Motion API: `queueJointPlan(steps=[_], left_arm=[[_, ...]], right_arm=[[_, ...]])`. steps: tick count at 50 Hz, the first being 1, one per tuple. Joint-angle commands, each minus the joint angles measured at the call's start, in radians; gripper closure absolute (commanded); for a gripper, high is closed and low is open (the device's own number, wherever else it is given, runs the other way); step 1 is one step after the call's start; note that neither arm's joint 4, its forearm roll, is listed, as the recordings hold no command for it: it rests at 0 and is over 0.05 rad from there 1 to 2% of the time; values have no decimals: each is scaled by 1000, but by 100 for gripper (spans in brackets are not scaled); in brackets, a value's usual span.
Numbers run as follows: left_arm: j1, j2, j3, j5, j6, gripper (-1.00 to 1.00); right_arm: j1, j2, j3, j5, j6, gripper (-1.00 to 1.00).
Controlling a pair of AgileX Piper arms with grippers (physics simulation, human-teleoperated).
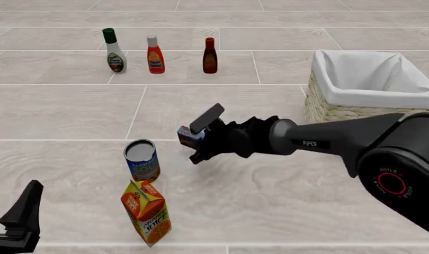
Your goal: Pick the chocolate pudding and place it in the basket.
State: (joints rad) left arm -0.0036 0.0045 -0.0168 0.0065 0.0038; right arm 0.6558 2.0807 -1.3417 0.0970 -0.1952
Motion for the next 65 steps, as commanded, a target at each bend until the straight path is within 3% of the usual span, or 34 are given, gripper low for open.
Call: queueJointPlan(steps=[1,9,27,29,40,65], left_arm=[[0,-4,-2,1,2,-100],[0,-4,5,-7,2,-100],[0,-2,7,-3,-1,-100],[0,-3,8,-9,1,-100],[0,-3,9,-8,0,-100],[0,-3,10,-7,0,-100]], right_arm=[[-10,-144,69,33,-11,100],[-20,-234,105,57,-24,100],[-71,-412,132,136,4,100],[-120,-419,106,152,-13,100],[-165,-493,83,196,25,100],[-332,-582,-45,347,8,100]])
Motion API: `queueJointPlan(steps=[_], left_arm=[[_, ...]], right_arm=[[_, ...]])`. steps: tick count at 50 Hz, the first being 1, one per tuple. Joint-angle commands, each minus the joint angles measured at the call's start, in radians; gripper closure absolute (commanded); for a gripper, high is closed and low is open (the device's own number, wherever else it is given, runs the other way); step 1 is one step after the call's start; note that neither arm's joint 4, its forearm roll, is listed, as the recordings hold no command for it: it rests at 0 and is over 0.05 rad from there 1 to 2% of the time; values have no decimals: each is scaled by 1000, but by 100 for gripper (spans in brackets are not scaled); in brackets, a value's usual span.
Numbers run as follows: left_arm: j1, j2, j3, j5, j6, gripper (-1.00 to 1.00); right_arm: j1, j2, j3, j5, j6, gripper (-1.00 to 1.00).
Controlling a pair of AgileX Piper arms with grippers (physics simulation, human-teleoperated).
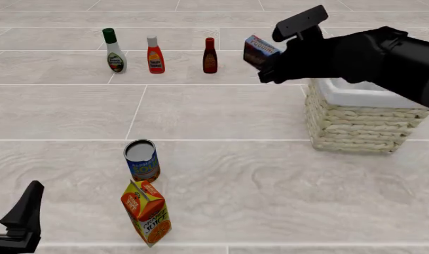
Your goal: Pick the chocolate pudding and place it in the basket.
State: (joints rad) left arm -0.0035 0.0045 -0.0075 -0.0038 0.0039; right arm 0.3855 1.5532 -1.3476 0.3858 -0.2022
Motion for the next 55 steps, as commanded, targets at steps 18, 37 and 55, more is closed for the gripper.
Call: queueJointPlan(steps=[18,37,55], left_arm=[[0,-3,-1,3,0,-100],[0,-1,0,1,1,-100],[0,-2,-1,3,0,-100]], right_arm=[[-172,-104,-61,99,20,100],[-285,-127,-56,115,19,100],[-347,-150,-52,138,21,100]])
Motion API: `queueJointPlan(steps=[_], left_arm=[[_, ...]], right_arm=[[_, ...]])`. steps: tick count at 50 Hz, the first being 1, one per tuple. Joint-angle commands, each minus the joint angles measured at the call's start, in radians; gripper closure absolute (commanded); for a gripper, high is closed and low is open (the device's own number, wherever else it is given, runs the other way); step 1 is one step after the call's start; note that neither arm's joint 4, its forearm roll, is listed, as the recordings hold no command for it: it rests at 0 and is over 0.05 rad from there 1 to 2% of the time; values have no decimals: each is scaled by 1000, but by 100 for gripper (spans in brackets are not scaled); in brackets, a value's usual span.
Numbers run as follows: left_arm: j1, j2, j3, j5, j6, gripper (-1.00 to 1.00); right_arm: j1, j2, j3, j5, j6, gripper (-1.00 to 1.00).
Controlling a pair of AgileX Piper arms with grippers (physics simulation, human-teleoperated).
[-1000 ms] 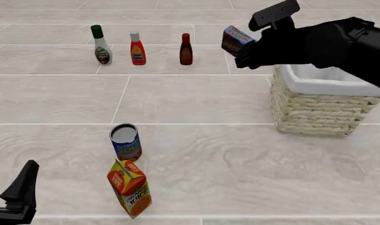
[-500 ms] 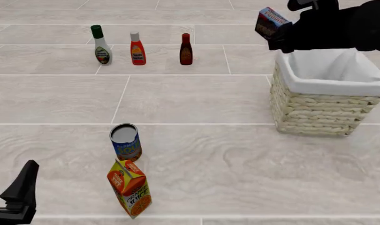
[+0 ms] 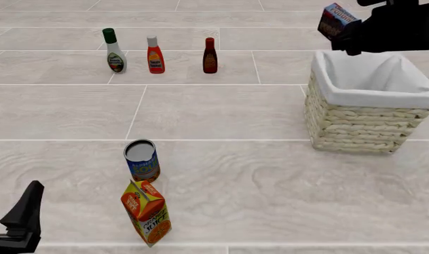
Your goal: Pick the chocolate pudding and place it in the basket.
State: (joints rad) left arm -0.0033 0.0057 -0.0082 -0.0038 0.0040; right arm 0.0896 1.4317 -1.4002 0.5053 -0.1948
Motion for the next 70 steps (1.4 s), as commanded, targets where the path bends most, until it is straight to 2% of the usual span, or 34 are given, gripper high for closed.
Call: queueJointPlan(steps=[1,13,37,46,67,70], left_arm=[[0,-4,0,3,0,-100],[0,-3,3,0,0,-100],[0,-4,2,1,0,-100],[0,-4,2,0,0,-100],[0,-3,2,0,0,-100],[0,-3,2,1,0,-100]], right_arm=[[-51,-28,0,19,13,100],[-125,-47,13,40,0,100],[-215,-46,-31,87,-13,100],[-208,-20,-40,104,-23,100],[-214,118,-262,323,-126,100],[-222,152,-339,376,-147,100]])
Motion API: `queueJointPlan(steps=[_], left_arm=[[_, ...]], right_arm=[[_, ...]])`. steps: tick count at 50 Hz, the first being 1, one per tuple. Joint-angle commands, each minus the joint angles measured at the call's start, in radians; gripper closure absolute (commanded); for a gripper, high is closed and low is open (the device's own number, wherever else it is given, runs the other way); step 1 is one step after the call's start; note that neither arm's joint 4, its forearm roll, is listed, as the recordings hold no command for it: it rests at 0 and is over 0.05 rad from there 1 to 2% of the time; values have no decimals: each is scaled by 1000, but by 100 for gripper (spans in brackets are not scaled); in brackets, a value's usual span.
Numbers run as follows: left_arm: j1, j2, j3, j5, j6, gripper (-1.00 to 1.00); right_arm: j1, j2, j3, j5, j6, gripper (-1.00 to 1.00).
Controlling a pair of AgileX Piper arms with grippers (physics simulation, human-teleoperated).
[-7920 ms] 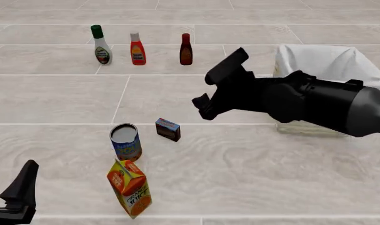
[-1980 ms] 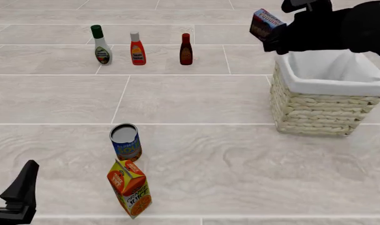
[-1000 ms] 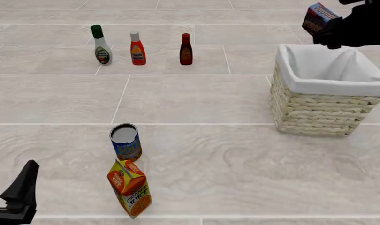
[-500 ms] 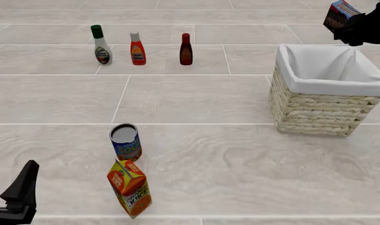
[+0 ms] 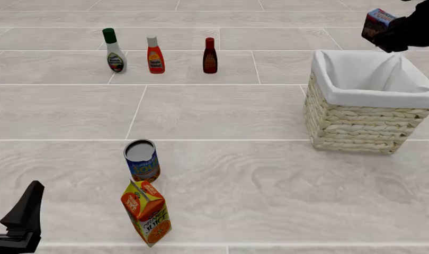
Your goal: Pick the chocolate pudding and place it in the basket.
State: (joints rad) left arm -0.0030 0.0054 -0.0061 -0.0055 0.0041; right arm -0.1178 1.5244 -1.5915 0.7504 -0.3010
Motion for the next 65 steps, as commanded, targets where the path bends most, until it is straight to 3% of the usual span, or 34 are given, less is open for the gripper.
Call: queueJointPlan(steps=[1,10,27,49,65], left_arm=[[0,-3,0,2,0,-100],[0,-3,0,2,0,-100],[0,-3,0,2,0,-100],[0,-3,0,2,0,-100],[0,-3,0,2,0,-100]], right_arm=[[-15,61,-150,132,-41,100],[-20,144,-294,249,-94,100],[-63,237,-451,376,-169,100],[-74,354,-613,467,-214,100],[-81,410,-611,469,-258,100]])
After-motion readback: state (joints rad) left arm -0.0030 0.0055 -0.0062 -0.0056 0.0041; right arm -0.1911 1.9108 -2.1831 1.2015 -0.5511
